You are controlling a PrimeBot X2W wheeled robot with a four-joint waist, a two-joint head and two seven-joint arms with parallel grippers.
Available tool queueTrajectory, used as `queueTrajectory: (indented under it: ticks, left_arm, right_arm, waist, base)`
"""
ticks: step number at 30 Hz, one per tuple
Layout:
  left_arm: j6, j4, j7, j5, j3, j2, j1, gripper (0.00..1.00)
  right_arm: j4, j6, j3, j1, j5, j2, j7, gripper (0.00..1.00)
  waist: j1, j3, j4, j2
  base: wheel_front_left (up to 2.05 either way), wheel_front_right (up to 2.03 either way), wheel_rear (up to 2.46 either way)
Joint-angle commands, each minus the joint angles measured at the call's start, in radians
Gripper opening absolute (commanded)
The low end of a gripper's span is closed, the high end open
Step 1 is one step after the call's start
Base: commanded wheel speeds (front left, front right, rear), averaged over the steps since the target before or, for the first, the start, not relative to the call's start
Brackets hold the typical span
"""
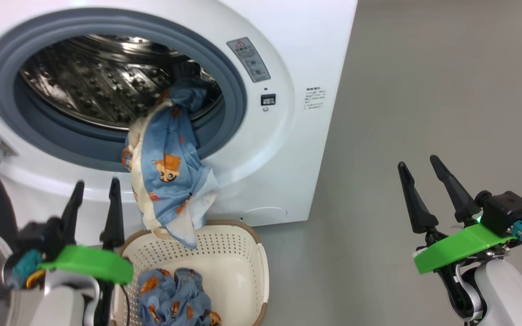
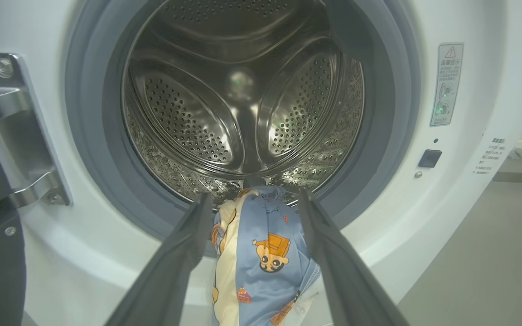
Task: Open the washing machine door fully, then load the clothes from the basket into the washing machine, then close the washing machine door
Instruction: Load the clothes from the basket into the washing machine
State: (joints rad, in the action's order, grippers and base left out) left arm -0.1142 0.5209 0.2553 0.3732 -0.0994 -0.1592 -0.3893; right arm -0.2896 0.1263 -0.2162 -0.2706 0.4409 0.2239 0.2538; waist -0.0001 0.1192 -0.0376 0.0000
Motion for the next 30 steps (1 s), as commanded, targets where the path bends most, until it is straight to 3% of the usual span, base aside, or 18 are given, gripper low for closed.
queueTrajectory:
  ticks: [1,14,30]
  left_arm:
    - [0.001,-0.038,0.006,-0.014,0.039,-0.021,0.008,1.00]
    - [0.020,-0.169,0.006,-0.050,0.102,0.007,0.168,1.00]
    - [0.019,-0.188,0.006,-0.047,0.110,0.030,0.191,1.00]
  right_arm:
    - [0.024,0.004,-0.010,0.009,0.013,0.012,0.008,1.00]
    - [0.030,0.004,0.001,0.043,0.024,0.026,0.008,1.00]
    - [0.044,0.004,-0.002,0.045,0.018,0.028,0.008,1.00]
  waist:
    - [0.0001,-0.013,0.011,0.0000]
    - [0.0001,-0.055,0.005,0.0000]
    - [0.0001,-0.052,0.008,0.0000]
  base:
    - [0.00,0.00,0.00]
    - [0.00,0.00,0.00]
    - [0.00,0.00,0.00]
